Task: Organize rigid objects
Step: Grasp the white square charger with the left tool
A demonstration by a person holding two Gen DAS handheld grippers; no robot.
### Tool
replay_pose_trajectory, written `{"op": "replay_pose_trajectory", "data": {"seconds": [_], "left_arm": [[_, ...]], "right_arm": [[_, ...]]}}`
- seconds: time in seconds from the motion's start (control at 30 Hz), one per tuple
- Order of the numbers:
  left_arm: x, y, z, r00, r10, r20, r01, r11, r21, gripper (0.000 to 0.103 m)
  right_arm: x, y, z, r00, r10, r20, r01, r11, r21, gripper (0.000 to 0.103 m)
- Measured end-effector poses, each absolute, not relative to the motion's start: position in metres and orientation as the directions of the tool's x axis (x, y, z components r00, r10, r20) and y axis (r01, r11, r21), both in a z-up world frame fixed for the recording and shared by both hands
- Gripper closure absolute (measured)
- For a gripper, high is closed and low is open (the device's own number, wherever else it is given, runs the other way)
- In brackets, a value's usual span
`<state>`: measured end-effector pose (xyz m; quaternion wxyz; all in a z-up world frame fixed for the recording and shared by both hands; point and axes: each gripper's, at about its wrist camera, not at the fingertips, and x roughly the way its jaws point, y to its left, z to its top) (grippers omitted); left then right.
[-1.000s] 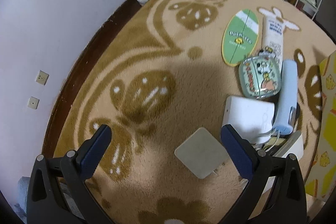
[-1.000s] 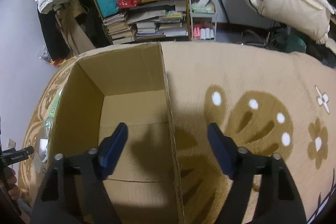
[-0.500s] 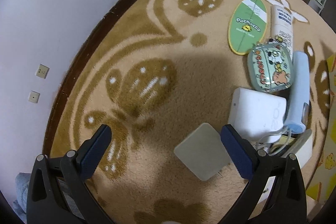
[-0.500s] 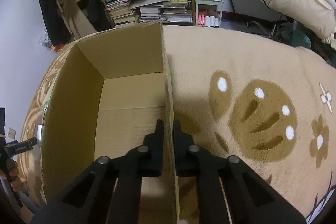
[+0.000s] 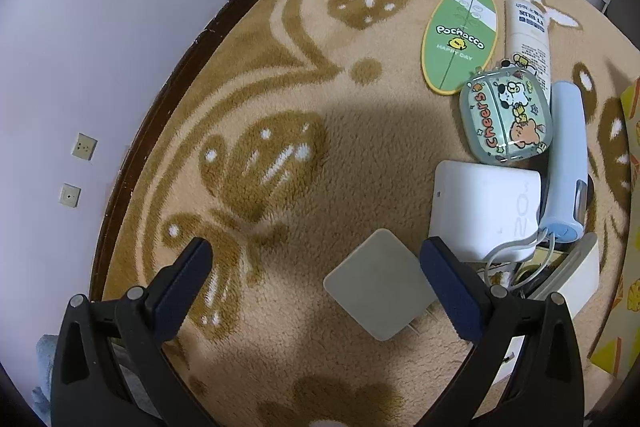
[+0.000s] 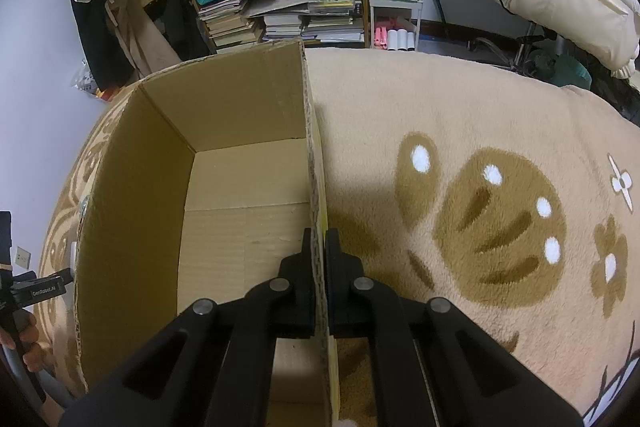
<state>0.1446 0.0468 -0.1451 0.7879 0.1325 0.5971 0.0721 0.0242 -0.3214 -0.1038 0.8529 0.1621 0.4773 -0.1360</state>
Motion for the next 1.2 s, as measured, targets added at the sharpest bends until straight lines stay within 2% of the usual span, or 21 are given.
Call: {"op": "replay_pose_trajectory", "data": {"seconds": [0.13, 0.27, 0.43, 0.53, 0.63, 0.7, 1.0, 1.2], "left_arm": [[0.144, 0.047, -0.150, 0.254, 0.269, -0.929, 0.046, 0.956, 0.290, 0.000], [0.145, 0.048, -0.173, 0.155, 0.316, -0.936, 0.070, 0.942, 0.329, 0.000], [0.145, 0.043, -0.175, 0.176, 0.334, -0.926, 0.082, 0.933, 0.351, 0.003], [0.143, 0.036, -0.173, 0.187, 0.319, -0.929, 0.092, 0.936, 0.340, 0.012], [0.141, 0.030, -0.175, 0.184, 0.283, -0.941, 0.114, 0.945, 0.307, 0.027], [0.140, 0.029, -0.173, 0.174, 0.230, -0.957, 0.118, 0.960, 0.253, 0.047], [0.137, 0.032, -0.152, 0.248, 0.269, -0.930, 0.074, 0.952, 0.296, 0.055], [0.136, 0.043, -0.137, 0.262, 0.245, -0.934, 0.023, 0.965, 0.260, 0.056]], "right_arm": [[0.024, -0.322, -0.104, 0.507, -0.077, -0.859, 0.386, 0.911, 0.146, 0.098], [0.024, -0.321, -0.104, 0.505, -0.080, -0.860, 0.383, 0.913, 0.140, 0.098], [0.024, -0.320, -0.105, 0.505, -0.081, -0.859, 0.384, 0.913, 0.140, 0.098], [0.024, -0.319, -0.106, 0.505, -0.079, -0.860, 0.387, 0.911, 0.144, 0.098], [0.025, -0.318, -0.106, 0.505, -0.076, -0.860, 0.389, 0.909, 0.148, 0.098], [0.025, -0.318, -0.107, 0.504, -0.078, -0.860, 0.389, 0.910, 0.146, 0.098], [0.024, -0.318, -0.109, 0.499, -0.064, -0.864, 0.389, 0.907, 0.157, 0.098], [0.024, -0.318, -0.110, 0.498, -0.065, -0.865, 0.387, 0.909, 0.154, 0.098]]}}
